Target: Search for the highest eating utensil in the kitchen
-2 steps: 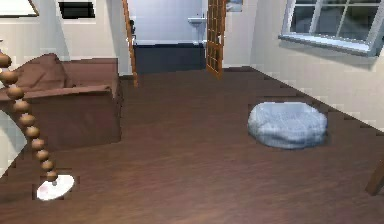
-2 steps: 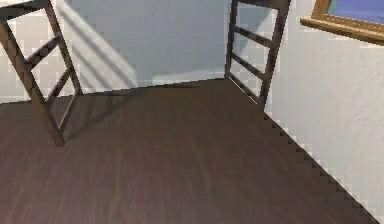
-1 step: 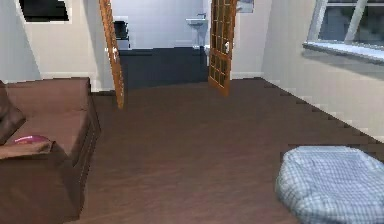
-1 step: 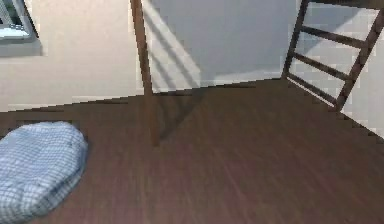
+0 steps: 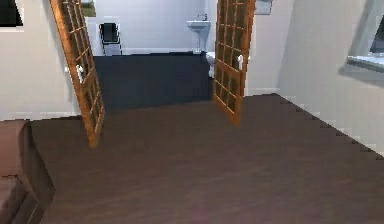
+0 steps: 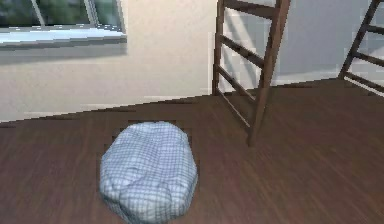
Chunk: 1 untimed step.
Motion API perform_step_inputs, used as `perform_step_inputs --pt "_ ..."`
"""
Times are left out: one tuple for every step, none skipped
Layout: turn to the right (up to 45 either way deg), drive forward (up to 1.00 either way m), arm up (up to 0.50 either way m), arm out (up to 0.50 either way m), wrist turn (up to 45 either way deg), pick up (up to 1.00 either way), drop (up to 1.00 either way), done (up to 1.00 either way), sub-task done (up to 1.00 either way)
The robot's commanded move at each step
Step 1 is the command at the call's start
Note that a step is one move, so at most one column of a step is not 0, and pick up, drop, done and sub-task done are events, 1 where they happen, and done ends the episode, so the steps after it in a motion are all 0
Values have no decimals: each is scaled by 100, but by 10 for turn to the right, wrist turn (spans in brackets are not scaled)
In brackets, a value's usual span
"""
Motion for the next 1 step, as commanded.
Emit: perform_step_inputs --pt "-90 0 0 0 0 0 0 0 0"
